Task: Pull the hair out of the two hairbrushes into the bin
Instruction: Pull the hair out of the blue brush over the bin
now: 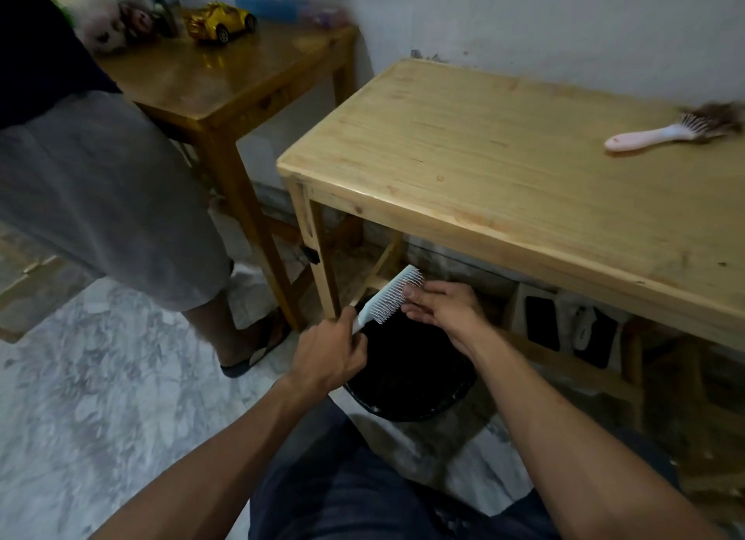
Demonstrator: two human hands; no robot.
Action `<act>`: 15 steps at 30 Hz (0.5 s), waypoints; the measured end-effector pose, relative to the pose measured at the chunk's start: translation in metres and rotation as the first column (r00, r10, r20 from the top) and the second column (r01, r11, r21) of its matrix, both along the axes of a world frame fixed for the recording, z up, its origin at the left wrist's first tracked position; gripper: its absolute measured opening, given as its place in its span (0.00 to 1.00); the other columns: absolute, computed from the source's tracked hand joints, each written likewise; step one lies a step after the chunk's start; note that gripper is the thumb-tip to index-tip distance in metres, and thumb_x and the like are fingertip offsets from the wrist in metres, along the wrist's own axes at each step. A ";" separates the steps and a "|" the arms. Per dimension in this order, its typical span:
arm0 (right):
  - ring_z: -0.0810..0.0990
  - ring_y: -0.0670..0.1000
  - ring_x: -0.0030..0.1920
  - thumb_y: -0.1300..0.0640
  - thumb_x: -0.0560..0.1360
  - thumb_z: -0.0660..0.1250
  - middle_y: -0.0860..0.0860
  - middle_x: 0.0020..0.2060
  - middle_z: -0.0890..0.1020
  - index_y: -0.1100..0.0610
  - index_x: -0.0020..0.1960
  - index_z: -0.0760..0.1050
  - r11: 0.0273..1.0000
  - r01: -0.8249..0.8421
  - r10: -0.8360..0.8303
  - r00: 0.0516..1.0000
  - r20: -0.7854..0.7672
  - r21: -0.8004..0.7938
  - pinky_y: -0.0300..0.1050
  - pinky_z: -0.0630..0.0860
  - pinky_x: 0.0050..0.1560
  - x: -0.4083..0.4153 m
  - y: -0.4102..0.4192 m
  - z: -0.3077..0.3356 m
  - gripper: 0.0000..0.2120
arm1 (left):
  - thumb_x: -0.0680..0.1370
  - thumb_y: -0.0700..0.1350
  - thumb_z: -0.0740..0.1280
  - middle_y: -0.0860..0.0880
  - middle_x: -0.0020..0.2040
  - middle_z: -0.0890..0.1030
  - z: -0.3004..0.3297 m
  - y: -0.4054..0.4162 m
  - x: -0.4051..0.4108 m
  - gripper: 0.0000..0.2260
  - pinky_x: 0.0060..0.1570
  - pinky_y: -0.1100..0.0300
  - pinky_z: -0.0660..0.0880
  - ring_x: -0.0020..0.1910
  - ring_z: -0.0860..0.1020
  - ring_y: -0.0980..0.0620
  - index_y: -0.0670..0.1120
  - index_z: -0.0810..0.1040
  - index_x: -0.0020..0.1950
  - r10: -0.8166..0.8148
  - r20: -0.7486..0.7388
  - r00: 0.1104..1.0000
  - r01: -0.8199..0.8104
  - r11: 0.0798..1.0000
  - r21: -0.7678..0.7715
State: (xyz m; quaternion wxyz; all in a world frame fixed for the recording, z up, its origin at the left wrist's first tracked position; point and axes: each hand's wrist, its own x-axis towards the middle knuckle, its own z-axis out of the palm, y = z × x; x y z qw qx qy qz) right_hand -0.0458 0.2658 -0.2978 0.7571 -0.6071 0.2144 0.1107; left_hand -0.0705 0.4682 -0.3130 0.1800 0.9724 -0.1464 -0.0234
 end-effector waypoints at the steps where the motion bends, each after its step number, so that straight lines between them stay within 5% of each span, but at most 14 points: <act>1: 0.84 0.46 0.29 0.66 0.74 0.74 0.57 0.34 0.84 0.63 0.46 0.80 0.999 0.038 -0.038 0.999 0.000 0.010 0.36 0.82 0.35 0.000 0.000 0.000 0.04 | 0.78 0.53 0.59 0.47 0.37 0.80 0.000 0.000 0.000 0.14 0.34 0.50 0.79 0.32 0.80 0.44 0.47 0.71 0.58 -0.005 0.014 1.000 0.005 1.000 -0.002; 10: 0.79 0.48 0.30 0.64 0.77 0.70 0.55 0.32 0.83 0.62 0.42 0.82 0.964 0.117 -0.128 0.991 -0.030 -0.237 0.33 0.78 0.29 0.002 -0.006 -0.007 0.05 | 0.79 0.49 0.59 0.45 0.40 0.81 -0.003 0.006 0.002 0.13 0.33 0.52 0.76 0.34 0.79 0.42 0.45 0.71 0.61 0.070 0.021 0.997 -0.071 0.995 0.069; 15: 0.81 0.49 0.33 0.68 0.78 0.67 0.57 0.38 0.84 0.58 0.43 0.81 0.939 0.019 0.003 0.998 0.061 -0.344 0.33 0.79 0.33 0.002 0.003 -0.012 0.09 | 0.79 0.48 0.60 0.44 0.42 0.82 -0.002 0.004 0.003 0.13 0.35 0.52 0.74 0.36 0.80 0.41 0.44 0.72 0.60 0.090 0.007 0.996 -0.090 0.994 0.065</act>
